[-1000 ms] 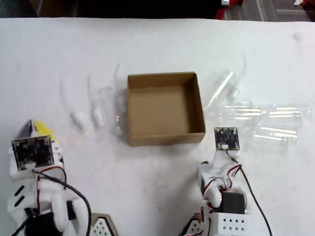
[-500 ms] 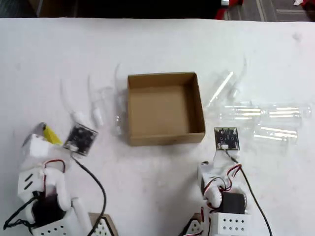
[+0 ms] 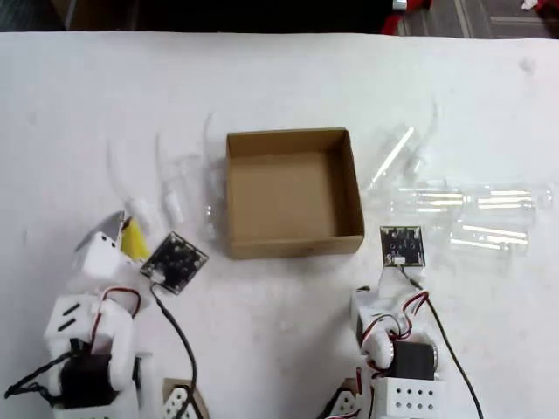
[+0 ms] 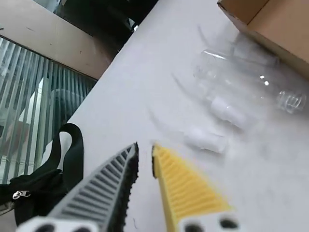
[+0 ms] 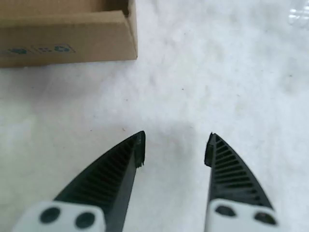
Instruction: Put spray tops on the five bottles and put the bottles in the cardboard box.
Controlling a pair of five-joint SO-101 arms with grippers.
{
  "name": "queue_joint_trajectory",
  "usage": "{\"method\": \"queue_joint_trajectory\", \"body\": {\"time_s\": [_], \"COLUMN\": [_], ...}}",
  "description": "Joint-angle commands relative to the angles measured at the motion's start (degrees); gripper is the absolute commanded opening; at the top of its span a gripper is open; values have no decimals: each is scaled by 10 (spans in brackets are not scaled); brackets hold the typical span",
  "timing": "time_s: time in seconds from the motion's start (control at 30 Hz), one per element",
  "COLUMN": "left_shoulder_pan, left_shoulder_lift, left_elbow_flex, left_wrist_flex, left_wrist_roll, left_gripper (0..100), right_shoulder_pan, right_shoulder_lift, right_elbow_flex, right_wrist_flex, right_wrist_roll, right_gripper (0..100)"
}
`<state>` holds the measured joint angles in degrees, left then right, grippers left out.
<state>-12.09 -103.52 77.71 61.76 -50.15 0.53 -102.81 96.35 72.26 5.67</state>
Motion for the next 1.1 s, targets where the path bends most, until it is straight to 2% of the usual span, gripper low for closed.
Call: {"method": "queue_joint_trajectory", "body": {"time_s": [0.0,0.17,0.4,0.5,0.67,0.77,0.9,1.07], "left_shoulder_pan": [19,16,23,55,137,162,160,138], "left_shoulder_lift": [14,146,441,521,608,655,722,808], "left_elbow_flex": [-67,-131,-309,-357,-396,-409,-405,-407], "left_wrist_flex": [43,45,45,46,40,20,-28,-50], "left_wrist_roll": [15,19,140,189,246,276,311,339], "left_gripper": [100,98,98,98,101,102,102,102], "right_shoulder_pan": [3,3,3,3,3,3,3,3], "right_shoulder_lift": [-1,-1,-1,-1,-1,-1,-1,-1], "right_elbow_flex": [5,5,5,5,5,5,5,5], "right_wrist_flex": [3,3,3,3,3,3,3,3], "right_wrist_roll": [7,7,7,7,7,7,7,7], "right_gripper": [184,184,184,184,184,184,184,184]}}
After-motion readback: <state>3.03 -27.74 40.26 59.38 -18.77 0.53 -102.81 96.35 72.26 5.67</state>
